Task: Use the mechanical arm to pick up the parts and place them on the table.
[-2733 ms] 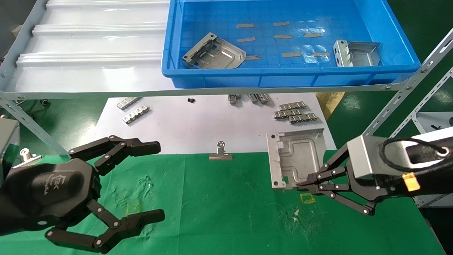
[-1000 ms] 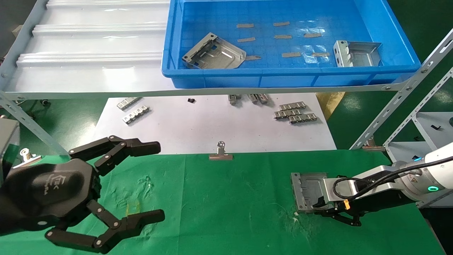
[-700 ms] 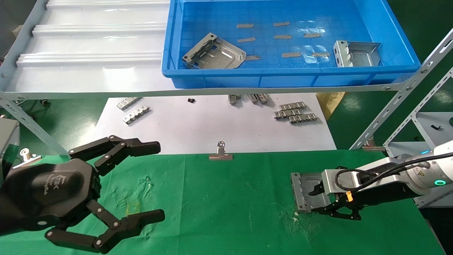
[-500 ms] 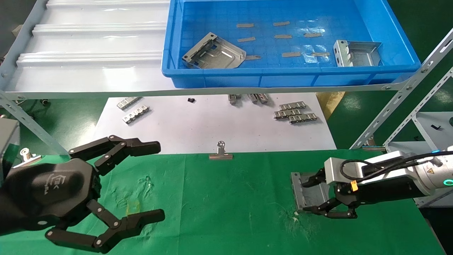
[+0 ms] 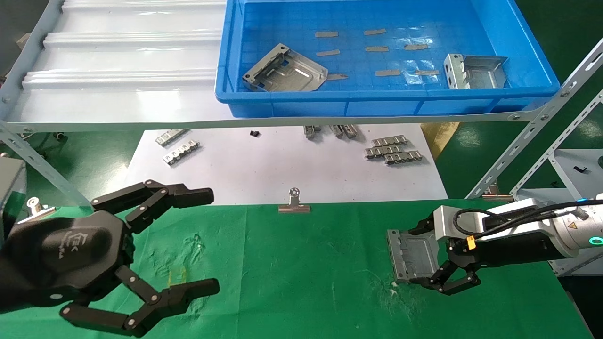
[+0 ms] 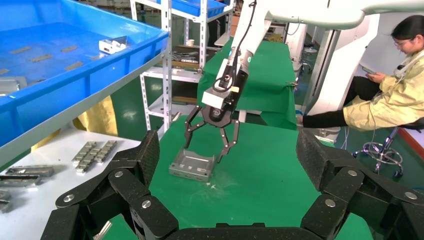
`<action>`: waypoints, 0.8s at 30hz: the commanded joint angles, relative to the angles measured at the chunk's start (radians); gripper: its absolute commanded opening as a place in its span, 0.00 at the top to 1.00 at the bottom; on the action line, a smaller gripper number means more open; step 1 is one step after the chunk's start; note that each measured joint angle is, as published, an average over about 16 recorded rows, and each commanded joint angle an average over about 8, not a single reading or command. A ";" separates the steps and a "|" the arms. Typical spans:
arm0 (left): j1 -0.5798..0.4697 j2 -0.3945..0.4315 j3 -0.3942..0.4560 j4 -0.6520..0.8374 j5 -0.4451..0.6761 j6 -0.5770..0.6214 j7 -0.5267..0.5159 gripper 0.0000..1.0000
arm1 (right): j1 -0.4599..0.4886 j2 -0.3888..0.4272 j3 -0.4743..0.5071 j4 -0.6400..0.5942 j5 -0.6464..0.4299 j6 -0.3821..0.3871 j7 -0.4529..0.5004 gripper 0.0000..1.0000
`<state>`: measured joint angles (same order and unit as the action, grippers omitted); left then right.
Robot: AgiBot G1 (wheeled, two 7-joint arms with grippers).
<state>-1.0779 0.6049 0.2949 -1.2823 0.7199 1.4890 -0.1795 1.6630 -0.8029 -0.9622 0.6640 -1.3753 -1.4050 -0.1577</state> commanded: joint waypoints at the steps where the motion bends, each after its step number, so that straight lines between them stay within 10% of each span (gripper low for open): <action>1: 0.000 0.000 0.000 0.000 0.000 0.000 0.000 0.00 | 0.003 -0.001 -0.003 0.001 -0.006 -0.001 -0.001 0.00; 24: -0.001 0.000 0.001 0.001 -0.001 0.000 0.001 0.00 | -0.200 0.065 0.232 0.214 0.217 -0.032 0.118 0.00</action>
<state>-1.0786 0.6047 0.2962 -1.2814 0.7193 1.4891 -0.1787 1.4629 -0.7377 -0.7300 0.8775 -1.1579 -1.4371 -0.0398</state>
